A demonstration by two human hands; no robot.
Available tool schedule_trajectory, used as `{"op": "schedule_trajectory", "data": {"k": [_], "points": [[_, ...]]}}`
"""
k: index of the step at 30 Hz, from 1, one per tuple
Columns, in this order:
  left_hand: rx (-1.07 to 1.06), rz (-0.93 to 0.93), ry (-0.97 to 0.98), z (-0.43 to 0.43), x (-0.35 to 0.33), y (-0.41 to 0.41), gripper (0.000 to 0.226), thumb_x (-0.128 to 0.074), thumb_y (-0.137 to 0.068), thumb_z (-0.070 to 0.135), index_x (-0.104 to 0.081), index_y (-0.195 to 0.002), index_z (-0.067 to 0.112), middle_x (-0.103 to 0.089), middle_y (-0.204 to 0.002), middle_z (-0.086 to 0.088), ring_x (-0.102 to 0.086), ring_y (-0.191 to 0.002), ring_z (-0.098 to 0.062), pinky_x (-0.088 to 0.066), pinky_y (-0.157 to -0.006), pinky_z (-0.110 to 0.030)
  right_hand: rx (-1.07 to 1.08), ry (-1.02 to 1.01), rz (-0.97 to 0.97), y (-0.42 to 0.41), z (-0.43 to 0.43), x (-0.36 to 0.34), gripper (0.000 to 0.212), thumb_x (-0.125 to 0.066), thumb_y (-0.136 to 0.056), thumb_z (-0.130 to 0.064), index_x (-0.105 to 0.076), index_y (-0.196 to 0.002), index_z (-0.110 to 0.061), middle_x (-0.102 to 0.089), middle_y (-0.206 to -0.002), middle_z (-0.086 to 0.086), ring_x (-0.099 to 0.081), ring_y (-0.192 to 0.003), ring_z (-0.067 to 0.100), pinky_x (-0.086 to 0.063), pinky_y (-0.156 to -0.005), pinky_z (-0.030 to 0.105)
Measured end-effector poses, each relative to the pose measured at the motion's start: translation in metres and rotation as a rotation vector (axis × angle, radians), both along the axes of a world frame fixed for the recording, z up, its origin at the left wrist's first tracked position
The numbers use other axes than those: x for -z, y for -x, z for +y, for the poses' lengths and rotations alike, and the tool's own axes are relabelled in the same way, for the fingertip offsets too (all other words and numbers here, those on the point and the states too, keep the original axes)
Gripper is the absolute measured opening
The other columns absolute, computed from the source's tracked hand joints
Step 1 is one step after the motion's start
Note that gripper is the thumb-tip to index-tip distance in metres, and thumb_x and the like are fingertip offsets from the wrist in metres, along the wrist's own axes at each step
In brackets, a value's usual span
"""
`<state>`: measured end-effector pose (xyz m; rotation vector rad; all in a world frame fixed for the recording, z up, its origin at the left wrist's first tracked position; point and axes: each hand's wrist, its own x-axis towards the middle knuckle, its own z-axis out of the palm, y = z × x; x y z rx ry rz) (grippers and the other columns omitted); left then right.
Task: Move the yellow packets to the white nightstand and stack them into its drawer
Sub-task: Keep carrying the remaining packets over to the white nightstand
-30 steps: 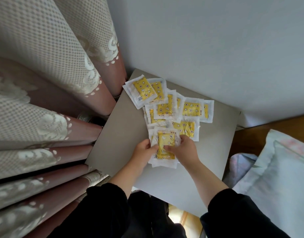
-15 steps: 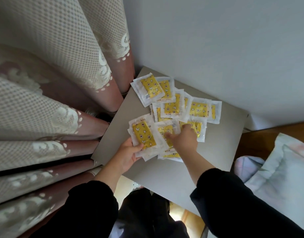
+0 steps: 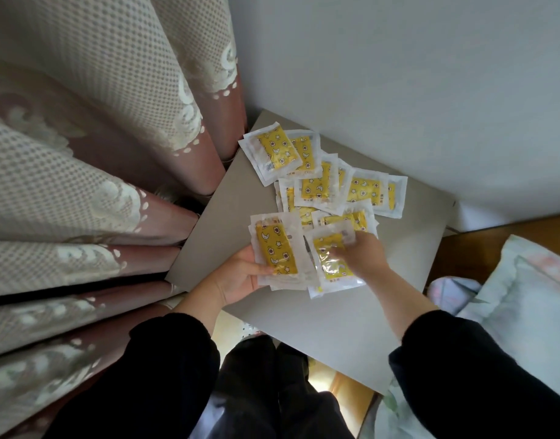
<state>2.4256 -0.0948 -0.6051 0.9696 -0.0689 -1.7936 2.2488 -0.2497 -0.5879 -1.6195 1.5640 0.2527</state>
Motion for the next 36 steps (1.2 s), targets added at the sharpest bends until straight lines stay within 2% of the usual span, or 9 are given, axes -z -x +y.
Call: {"op": "schedule_trajectory", "data": {"k": [4,8,12,16,20,24,27,31,36], "points": [[0.023,0.023,-0.020,0.002,0.002,0.006,0.082,-0.096,-0.041,0.011,-0.058,-0.113,0.009,-0.072,-0.104,-0.013,-0.069,-0.096,-0.028,-0.057,-0.079,-0.038,-0.029,-0.059,-0.131,0.022,-0.027,-0.026,0.024,-0.075,-0.081,-0.022,-0.063,-0.097,-0.009,-0.061,-0.077,0.001,-0.059,-0.072,0.019,-0.044,-0.059,0.025],[0.021,0.022,-0.095,0.002,0.004,0.012,0.076,-0.095,-0.044,0.015,-0.061,-0.112,0.010,-0.072,-0.104,-0.012,-0.070,-0.095,-0.028,-0.058,-0.076,-0.040,-0.743,0.006,0.163,0.023,-0.021,-0.028,0.028,-0.069,-0.084,-0.024,-0.064,-0.110,-0.015,-0.063,-0.098,0.001,-0.059,-0.095,0.021,-0.047,-0.075,0.030],[-0.014,0.012,-0.169,0.006,0.002,0.016,0.044,-0.072,-0.070,0.010,-0.058,-0.112,0.008,-0.074,-0.098,-0.010,-0.072,-0.090,-0.024,-0.059,-0.076,-0.039,-1.123,0.192,0.224,0.012,-0.003,-0.001,0.036,-0.063,-0.088,-0.023,-0.059,-0.123,-0.015,-0.055,-0.121,0.003,-0.049,-0.118,0.024,-0.046,-0.091,0.036],[-0.058,-0.013,-0.242,0.009,0.007,0.018,0.027,-0.052,-0.084,0.008,-0.059,-0.110,0.010,-0.074,-0.097,-0.009,-0.072,-0.087,-0.023,-0.057,-0.080,-0.041,-1.192,0.260,0.254,0.017,0.007,0.010,0.062,-0.068,-0.081,-0.020,-0.041,-0.136,-0.015,-0.037,-0.138,0.004,-0.035,-0.127,0.025,-0.041,-0.100,0.037],[-0.093,-0.075,-0.312,0.012,0.015,0.023,0.022,-0.046,-0.095,0.003,-0.059,-0.110,0.011,-0.074,-0.093,-0.008,-0.072,-0.082,-0.022,-0.059,-0.075,-0.039,-1.232,0.336,0.274,0.023,0.013,0.014,0.066,-0.063,-0.083,-0.013,-0.033,-0.141,-0.015,-0.032,-0.142,0.005,-0.030,-0.131,0.026,-0.036,-0.104,0.037],[-0.116,-0.107,-0.378,0.015,0.020,0.031,0.027,-0.048,-0.095,0.003,-0.056,-0.120,0.010,-0.072,-0.098,-0.010,-0.072,-0.080,-0.022,-0.058,-0.071,-0.037,-1.249,0.409,0.272,0.022,0.015,0.016,0.062,-0.064,-0.085,-0.017,-0.037,-0.139,-0.013,-0.040,-0.137,0.004,-0.035,-0.128,0.024,-0.030,-0.106,0.034],[-0.109,-0.120,-0.396,0.015,0.019,0.034,0.023,-0.048,-0.096,0.002,-0.058,-0.114,0.012,-0.074,-0.091,-0.007,-0.072,-0.078,-0.020,-0.058,-0.069,-0.036,-1.288,0.428,0.276,0.020,0.017,0.017,0.054,-0.063,-0.086,-0.017,-0.041,-0.135,-0.010,-0.045,-0.131,0.004,-0.039,-0.123,0.024,-0.031,-0.102,0.032],[-0.104,-0.163,-0.404,0.013,0.016,0.033,0.020,-0.048,-0.096,0.002,-0.059,-0.109,0.013,-0.074,-0.087,-0.005,-0.072,-0.075,-0.018,-0.058,-0.068,-0.034,-1.328,0.412,0.238,0.020,0.021,0.020,0.055,-0.061,-0.087,-0.018,-0.039,-0.137,-0.015,-0.039,-0.135,0.006,-0.037,-0.124,0.026,-0.034,-0.102,0.035],[-0.143,-0.175,-0.423,0.014,0.014,0.030,0.019,-0.049,-0.096,0.003,-0.059,-0.109,0.014,-0.074,-0.085,-0.003,-0.072,-0.072,-0.017,-0.059,-0.062,-0.031,-1.366,0.417,0.134,0.015,0.037,0.020,0.053,-0.074,-0.078,-0.033,-0.054,-0.123,-0.015,-0.046,-0.129,0.007,-0.045,-0.118,0.027,-0.037,-0.098,0.036]]}}
